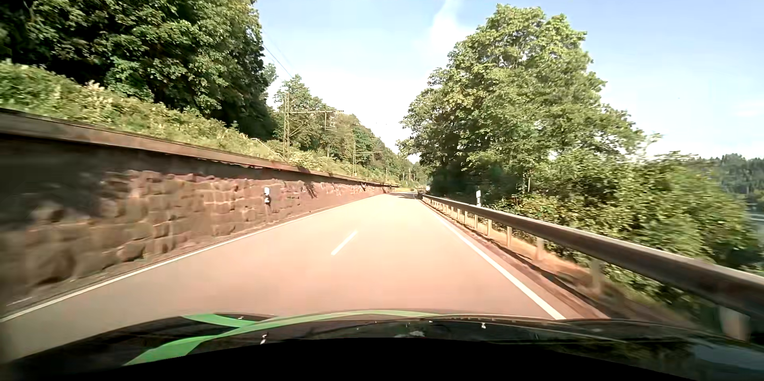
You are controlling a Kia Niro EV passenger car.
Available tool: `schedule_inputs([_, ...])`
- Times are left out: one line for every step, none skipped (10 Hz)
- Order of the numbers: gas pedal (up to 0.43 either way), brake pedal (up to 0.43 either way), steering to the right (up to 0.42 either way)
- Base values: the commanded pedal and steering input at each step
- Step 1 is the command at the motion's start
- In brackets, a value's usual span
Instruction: Follow the waypoints while adhering to traffic rules and regulations
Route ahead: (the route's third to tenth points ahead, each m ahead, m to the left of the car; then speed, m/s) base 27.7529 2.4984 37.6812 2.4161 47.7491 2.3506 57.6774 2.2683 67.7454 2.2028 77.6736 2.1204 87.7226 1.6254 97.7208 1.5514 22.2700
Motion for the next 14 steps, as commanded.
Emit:
schedule_inputs([0.189,0.000,-0.001])
schedule_inputs([0.189,0.000,0.001])
schedule_inputs([0.177,0.000,0.001])
schedule_inputs([0.157,0.000,0.001])
schedule_inputs([0.138,0.000,0.001])
schedule_inputs([0.138,0.000,0.001])
schedule_inputs([0.138,0.000,0.001])
schedule_inputs([0.138,0.000,0.001])
schedule_inputs([0.138,0.000,0.001])
schedule_inputs([0.138,0.000,0.001])
schedule_inputs([0.138,0.000,0.001])
schedule_inputs([0.138,0.000,0.001])
schedule_inputs([0.138,0.000,0.001])
schedule_inputs([0.150,0.000,0.002])
